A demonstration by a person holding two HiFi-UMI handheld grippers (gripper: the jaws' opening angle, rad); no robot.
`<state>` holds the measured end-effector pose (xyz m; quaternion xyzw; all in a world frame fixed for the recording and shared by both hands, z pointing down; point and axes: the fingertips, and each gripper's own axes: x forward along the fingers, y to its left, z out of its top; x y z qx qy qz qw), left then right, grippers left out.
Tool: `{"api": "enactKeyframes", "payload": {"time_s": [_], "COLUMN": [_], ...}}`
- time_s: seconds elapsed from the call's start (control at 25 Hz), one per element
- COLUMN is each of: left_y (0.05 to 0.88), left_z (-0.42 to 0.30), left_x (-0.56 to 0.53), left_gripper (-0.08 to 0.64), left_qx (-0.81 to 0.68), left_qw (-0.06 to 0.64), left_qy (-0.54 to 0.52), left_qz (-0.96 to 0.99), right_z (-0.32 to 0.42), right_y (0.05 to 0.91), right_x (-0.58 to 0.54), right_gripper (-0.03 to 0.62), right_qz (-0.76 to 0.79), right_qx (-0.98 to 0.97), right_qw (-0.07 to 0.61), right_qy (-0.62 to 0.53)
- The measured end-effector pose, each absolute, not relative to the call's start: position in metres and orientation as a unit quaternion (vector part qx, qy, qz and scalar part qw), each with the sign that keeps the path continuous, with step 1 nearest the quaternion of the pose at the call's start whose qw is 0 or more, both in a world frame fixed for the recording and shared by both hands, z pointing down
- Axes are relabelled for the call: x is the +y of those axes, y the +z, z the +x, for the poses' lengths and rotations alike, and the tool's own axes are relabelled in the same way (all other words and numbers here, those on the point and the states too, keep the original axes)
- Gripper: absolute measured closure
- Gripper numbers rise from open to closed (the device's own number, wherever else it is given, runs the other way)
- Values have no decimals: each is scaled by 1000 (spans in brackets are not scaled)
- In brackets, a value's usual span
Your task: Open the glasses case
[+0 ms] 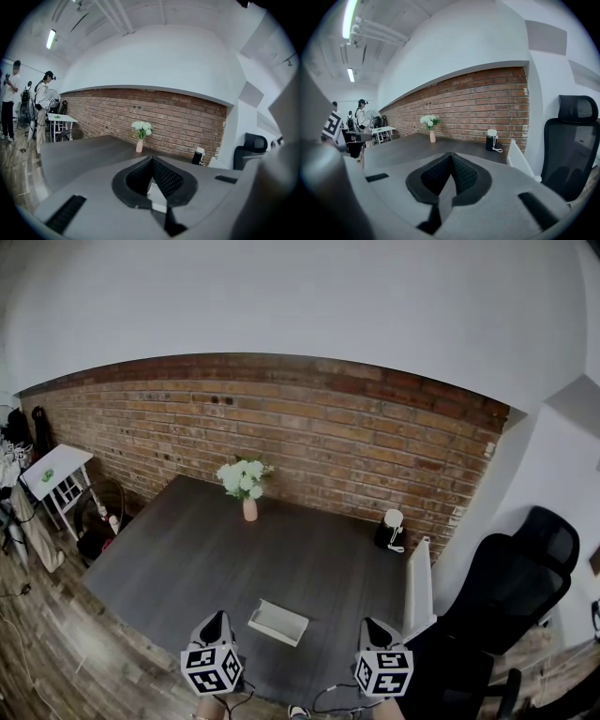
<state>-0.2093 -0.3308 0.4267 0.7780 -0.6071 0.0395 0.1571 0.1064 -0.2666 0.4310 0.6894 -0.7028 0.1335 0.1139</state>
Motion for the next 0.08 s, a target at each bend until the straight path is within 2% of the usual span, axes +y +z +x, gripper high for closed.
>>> {"api": "enactKeyframes", "payload": {"time_s": [0.08], "left_y": [429], "left_z": [-208], "left_x": [-331], "left_gripper": [565], "left_qx": [-607], "left_qw": [158], "left_qy": [40], "left_qz": [778], "right_z": [105], "right_y": [433], "right_x": [-267], "right_gripper": [591], "right_qz": [687], "right_qx": [-705], "right_qw": [115], "right_qy": [135]}}
